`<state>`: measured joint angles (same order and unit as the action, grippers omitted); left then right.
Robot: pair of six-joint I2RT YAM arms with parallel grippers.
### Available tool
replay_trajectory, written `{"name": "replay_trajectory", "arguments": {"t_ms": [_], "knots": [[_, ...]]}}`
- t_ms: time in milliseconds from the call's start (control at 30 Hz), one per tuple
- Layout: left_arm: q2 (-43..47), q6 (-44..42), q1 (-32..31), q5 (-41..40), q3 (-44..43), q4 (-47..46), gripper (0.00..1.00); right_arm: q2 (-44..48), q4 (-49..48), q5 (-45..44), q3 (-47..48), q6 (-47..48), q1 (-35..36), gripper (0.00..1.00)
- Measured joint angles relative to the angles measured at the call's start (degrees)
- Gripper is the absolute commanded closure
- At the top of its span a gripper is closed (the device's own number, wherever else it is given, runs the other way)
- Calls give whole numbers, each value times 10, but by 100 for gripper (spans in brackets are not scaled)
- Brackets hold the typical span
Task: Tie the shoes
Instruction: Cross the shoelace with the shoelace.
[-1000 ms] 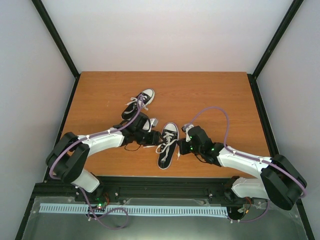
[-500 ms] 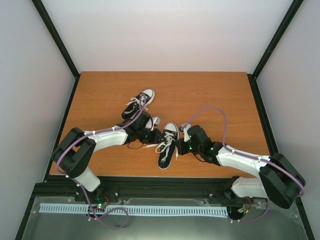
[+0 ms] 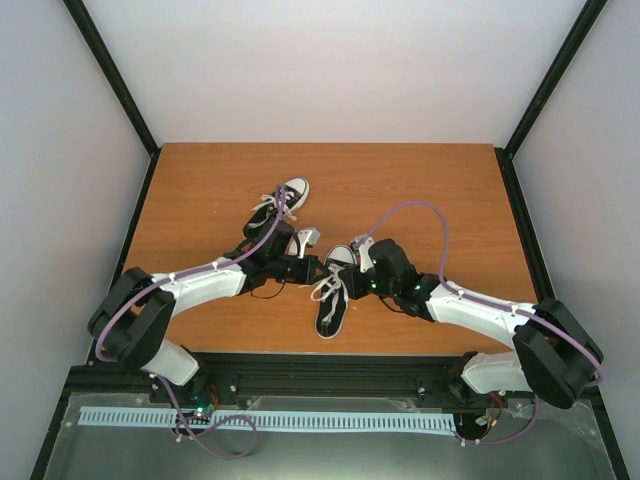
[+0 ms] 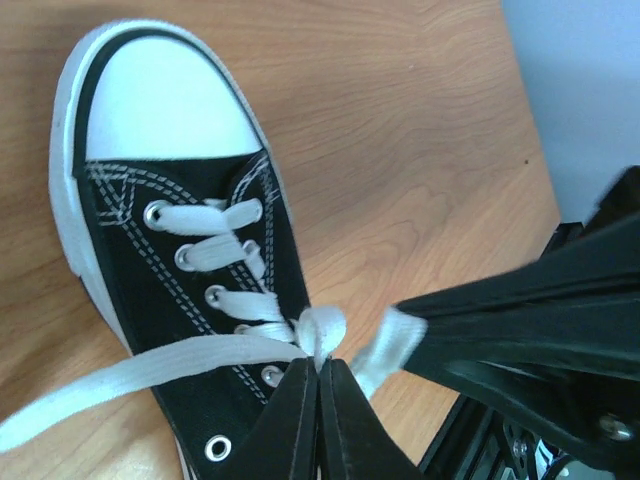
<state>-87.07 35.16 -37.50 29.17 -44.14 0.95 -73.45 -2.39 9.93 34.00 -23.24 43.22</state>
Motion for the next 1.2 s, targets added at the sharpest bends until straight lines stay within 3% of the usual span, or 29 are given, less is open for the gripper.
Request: {"name": "replay_trajectory", "arguments": {"t_ms": [667,1200], "knots": [[18,-46,0,11,17,-14,99,-72,-26,21,13,-4,27,97],[18,-78,-2,40,32,-9,99,-93,-54,-22,8,-45,28,97]]}}
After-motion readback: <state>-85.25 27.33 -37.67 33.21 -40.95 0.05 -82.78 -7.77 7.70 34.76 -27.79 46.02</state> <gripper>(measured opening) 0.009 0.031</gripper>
